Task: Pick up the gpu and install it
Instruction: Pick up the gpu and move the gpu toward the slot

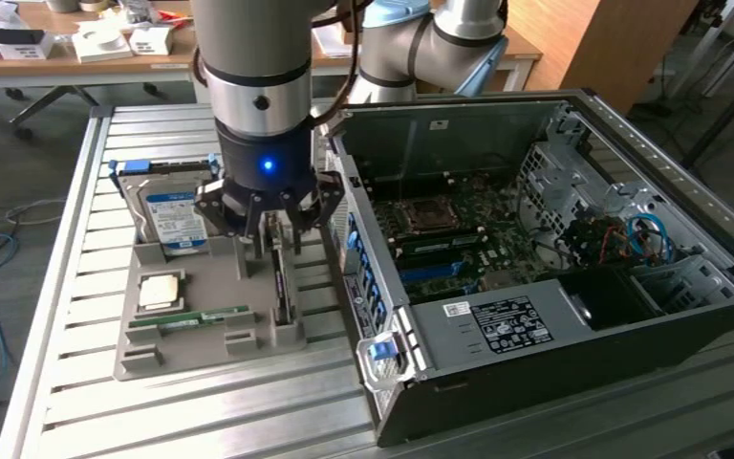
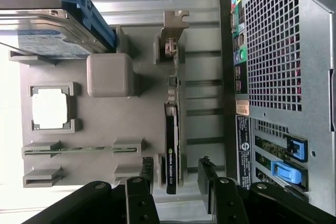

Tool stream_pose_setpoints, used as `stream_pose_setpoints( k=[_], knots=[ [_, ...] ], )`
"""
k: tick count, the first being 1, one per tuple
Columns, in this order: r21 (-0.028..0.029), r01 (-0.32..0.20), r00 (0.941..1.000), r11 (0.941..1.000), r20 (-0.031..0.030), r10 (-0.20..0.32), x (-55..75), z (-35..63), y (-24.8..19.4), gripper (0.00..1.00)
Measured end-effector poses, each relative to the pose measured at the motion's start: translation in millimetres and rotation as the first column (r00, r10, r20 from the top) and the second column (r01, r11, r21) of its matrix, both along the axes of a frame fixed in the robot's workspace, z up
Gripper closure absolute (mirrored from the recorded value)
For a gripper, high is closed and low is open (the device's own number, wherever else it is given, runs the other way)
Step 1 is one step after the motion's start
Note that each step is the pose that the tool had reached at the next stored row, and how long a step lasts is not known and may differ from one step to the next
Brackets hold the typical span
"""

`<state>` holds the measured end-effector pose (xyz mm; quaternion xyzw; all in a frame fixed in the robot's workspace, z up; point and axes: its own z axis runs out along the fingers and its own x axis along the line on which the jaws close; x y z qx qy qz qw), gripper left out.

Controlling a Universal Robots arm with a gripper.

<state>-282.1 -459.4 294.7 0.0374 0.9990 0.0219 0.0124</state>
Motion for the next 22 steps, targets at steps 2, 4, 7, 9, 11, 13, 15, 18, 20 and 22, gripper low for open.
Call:
stream_pose_setpoints(
  k=[2, 4, 7, 9, 11, 13, 15, 18, 20, 22],
  knots=[
    [0.0000, 0.000, 1.0000, 1.0000, 0.0001, 0.000, 0.0, -2.7, 0.0, 0.53],
    [0.0001, 0.000, 1.0000, 1.0000, 0.0001, 0.000, 0.0, -5.5, 0.0, 0.53],
    [0.0000, 0.000, 1.0000, 1.0000, 0.0001, 0.000, 0.0, -9.3, 0.0, 0.53],
    [0.0001, 0.000, 1.0000, 1.0000, 0.0001, 0.000, 0.0, -11.7, 0.0, 0.53],
    [0.0000, 0.000, 1.0000, 1.0000, 0.0001, 0.000, 0.0, -14.0, 0.0, 0.53],
    [0.0000, 0.000, 1.0000, 1.0000, 0.0000, 0.000, 0.0, -16.2, 0.0, 0.53],
    [0.0000, 0.000, 1.0000, 1.0000, 0.0000, 0.000, 0.0, -18.3, 0.0, 0.53],
    [0.0000, 0.000, 1.0000, 1.0000, 0.0000, 0.000, 0.0, -21.3, 0.0, 0.53],
    [0.0000, 0.000, 1.0000, 1.0000, 0.0001, 0.000, 0.0, -23.3, 0.0, 0.53],
    [0.0000, 0.000, 1.0000, 1.0000, 0.0001, 0.000, 0.0, -25.4, 0.0, 0.53]
  ],
)
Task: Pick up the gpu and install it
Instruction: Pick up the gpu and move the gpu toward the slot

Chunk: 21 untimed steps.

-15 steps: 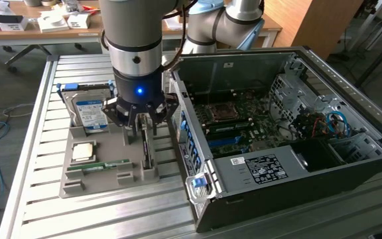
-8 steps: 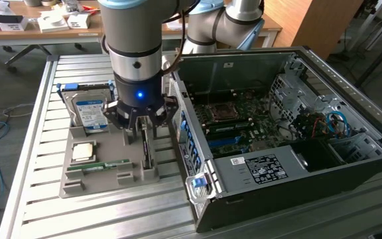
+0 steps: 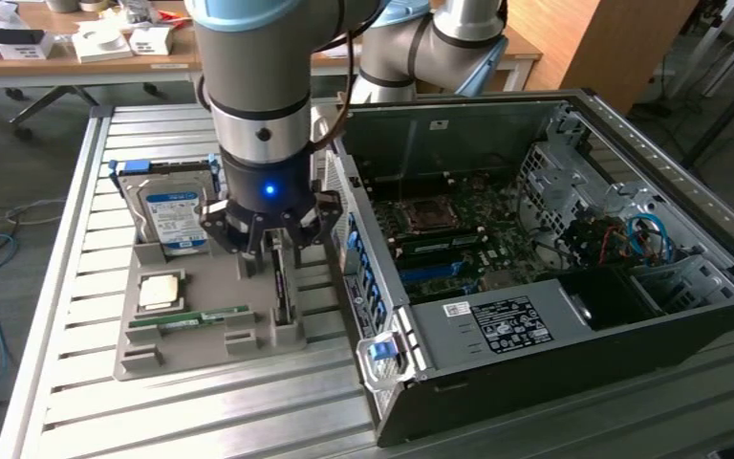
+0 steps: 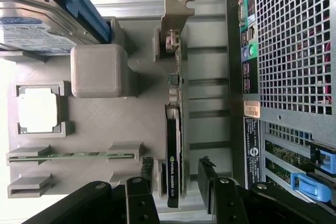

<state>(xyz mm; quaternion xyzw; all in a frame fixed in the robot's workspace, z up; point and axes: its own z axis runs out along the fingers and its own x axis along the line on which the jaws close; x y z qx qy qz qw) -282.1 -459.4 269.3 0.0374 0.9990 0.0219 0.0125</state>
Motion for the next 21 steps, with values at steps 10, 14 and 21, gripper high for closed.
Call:
stream_pose_setpoints(
  k=[10, 14, 21],
  knots=[
    [0.0001, 0.000, 1.0000, 1.0000, 0.0001, 0.000, 0.0, -4.0, 0.2, 0.53],
    [0.0001, 0.000, 1.0000, 1.0000, 0.0001, 0.000, 0.0, -4.6, 3.8, 0.53],
    [0.0003, 0.000, 1.0000, 1.0000, 0.0001, 0.000, 0.1, -7.1, 10.2, 0.53]
  ],
)
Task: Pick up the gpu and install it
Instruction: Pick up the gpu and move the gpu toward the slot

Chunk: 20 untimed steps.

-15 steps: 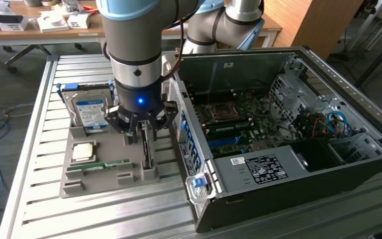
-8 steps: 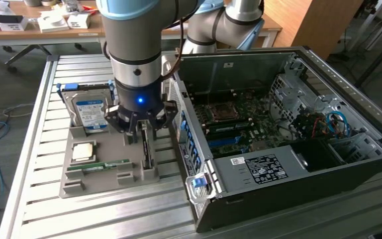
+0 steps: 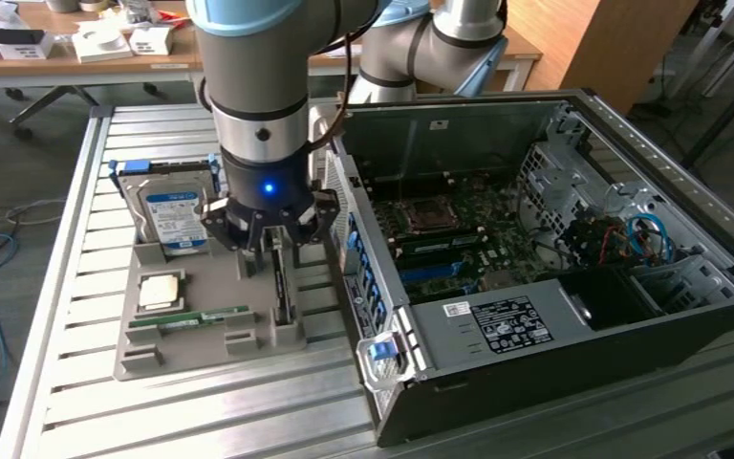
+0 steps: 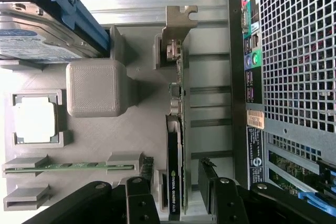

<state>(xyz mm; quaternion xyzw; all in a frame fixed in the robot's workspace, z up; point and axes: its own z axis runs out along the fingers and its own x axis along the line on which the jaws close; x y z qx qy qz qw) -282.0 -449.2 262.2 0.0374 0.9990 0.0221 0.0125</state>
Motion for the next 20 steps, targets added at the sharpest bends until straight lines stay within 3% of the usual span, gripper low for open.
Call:
stream_pose_setpoints(
  k=[9, 15, 20],
  knots=[
    [0.0005, 0.000, 1.0000, 1.0000, 0.0000, 0.000, 0.0, -13.1, 1.0, 0.53],
    [0.0008, 0.000, 1.0000, 1.0000, 0.0001, 0.000, -0.1, -16.4, 1.3, 0.53],
    [0.0007, 0.000, 1.0000, 1.0000, 0.0001, 0.000, -0.1, -19.3, 5.1, 0.53]
  ],
)
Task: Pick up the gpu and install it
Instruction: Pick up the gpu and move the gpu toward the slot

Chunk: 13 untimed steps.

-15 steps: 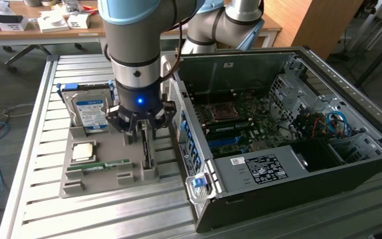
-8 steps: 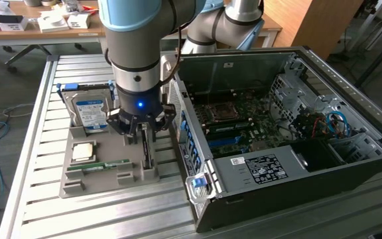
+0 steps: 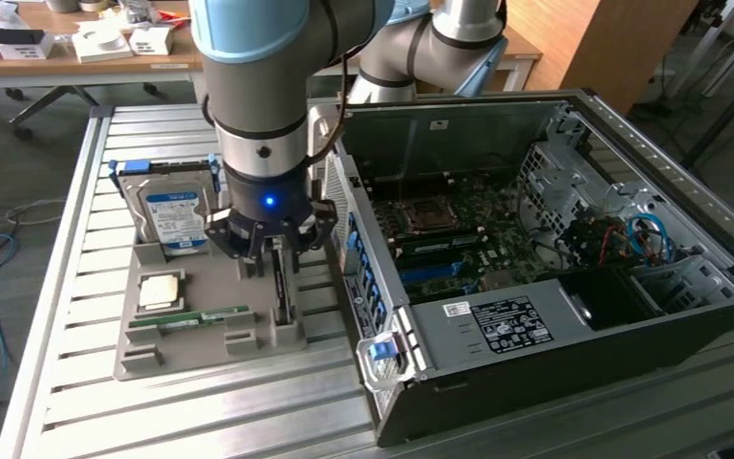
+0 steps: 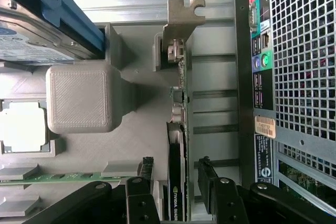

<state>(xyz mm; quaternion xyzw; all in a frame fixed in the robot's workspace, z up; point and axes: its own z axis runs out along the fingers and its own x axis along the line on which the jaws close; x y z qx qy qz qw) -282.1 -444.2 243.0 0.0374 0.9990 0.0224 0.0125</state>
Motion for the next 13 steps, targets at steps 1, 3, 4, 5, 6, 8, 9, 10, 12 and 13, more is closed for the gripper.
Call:
stream_pose_setpoints(
  k=[1, 3, 4, 5, 6, 8, 9, 10, 12, 13],
  knots=[
    [0.0000, 0.000, 1.0000, 1.0000, 0.0000, 0.000, 0.0, -0.5, 0.6, 0.53],
    [0.0000, 0.000, 1.0000, 1.0000, 0.0000, 0.000, 0.1, -1.7, 0.8, 0.53],
    [-0.0001, 0.000, 1.0000, 1.0000, -0.0002, 0.000, 0.0, -2.4, 0.8, 0.53],
    [0.0000, 0.000, 1.0000, 1.0000, -0.0001, 0.000, 0.0, -3.3, 0.9, 0.53],
    [0.0000, 0.000, 1.0000, 1.0000, -0.0001, 0.000, -0.1, -4.3, 1.0, 0.53],
    [0.0000, 0.000, 1.0000, 1.0000, -0.0001, 0.000, -0.1, -6.2, 1.0, 0.53],
    [-0.0001, 0.000, 1.0000, 1.0000, -0.0001, 0.000, -0.1, -7.2, 1.0, 0.53],
    [0.0000, 0.000, 1.0000, 1.0000, -0.0002, 0.000, -0.1, -8.1, 1.1, 0.53],
    [-0.0001, 0.000, 1.0000, 1.0000, -0.0001, 0.000, -0.1, -9.5, 1.1, 0.53],
    [-0.0002, 0.000, 1.0000, 1.0000, -0.0003, 0.000, -0.2, -9.7, 1.1, 0.53]
  ],
)
